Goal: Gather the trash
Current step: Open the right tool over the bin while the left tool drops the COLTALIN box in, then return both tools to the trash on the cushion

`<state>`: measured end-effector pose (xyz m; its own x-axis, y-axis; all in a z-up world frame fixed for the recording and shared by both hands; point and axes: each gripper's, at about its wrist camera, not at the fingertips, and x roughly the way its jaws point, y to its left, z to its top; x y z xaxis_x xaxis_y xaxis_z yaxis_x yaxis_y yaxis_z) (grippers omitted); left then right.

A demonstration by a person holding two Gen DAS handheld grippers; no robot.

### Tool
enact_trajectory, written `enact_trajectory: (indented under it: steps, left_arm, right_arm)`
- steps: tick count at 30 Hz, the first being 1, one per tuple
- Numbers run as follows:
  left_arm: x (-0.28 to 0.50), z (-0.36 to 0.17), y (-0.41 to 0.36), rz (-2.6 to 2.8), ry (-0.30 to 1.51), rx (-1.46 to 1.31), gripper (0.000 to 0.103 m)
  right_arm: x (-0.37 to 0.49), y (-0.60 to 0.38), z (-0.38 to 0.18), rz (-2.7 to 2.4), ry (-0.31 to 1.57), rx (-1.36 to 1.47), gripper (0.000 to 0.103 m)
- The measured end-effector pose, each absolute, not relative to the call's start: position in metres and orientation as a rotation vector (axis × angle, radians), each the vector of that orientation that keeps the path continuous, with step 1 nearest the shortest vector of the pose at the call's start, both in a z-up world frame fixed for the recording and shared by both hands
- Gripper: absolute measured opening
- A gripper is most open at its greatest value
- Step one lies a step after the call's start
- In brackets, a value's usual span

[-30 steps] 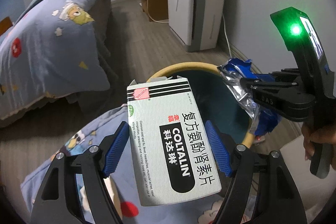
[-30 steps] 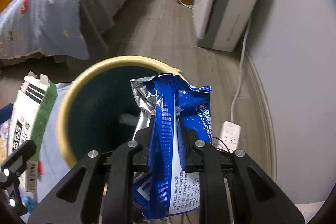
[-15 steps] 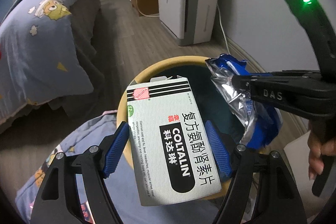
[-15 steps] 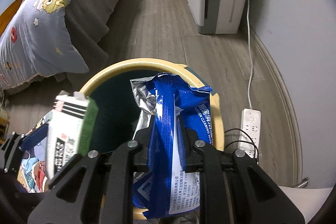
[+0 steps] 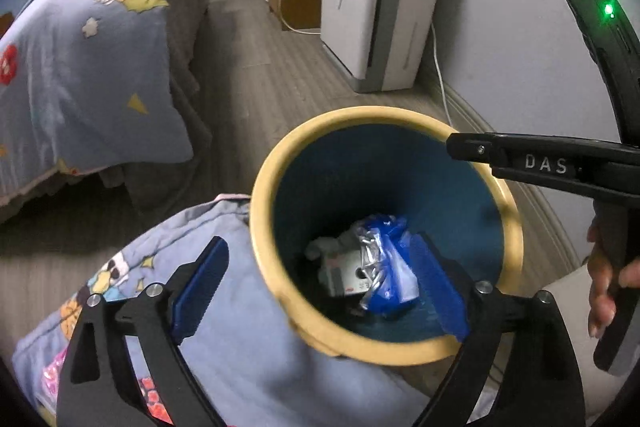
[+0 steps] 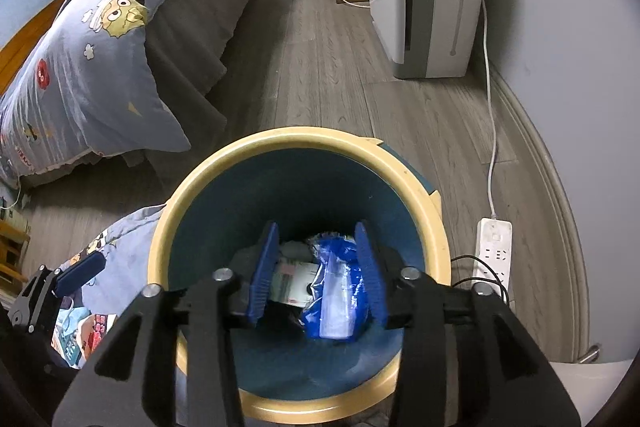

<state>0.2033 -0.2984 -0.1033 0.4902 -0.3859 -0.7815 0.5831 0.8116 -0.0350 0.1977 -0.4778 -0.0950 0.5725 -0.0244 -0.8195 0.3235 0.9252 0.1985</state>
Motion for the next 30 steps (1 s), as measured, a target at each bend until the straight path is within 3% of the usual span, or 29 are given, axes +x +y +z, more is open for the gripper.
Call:
enact_trajectory:
  steps: [2,5,6,18,30]
  left_arm:
    - [0.201,-0.103,-0.294,-0.577,0.879,0.245,0.095]
    - [0.197,-0.103,-0.286,-0.545,0.881,0.251,0.096]
    - [0.195,-0.101,-0.283,-0.536,0.879,0.251,0.096]
    - [0.147,-0.031,-0.184,-0.419,0.803,0.176,0.098]
    - [0.073,0.023,-0.051,-0.177,0.739,0.202,0.098]
  right_arm:
    - [0.195,-0.478,-0.093,-0.219,0.939,0.333,0.068]
    - [0.191,-0.481,-0.089,-0.230,0.936,0.338,0.093]
    - [0.188,-0.481,-0.086,-0.236,0.927,0.335,0.097]
    - [0.170,-0.447,-0.045,-0.224,0.929,0.232,0.097]
    - [0.148,-0.326,0.009,0.042,0.870,0.140,0.097]
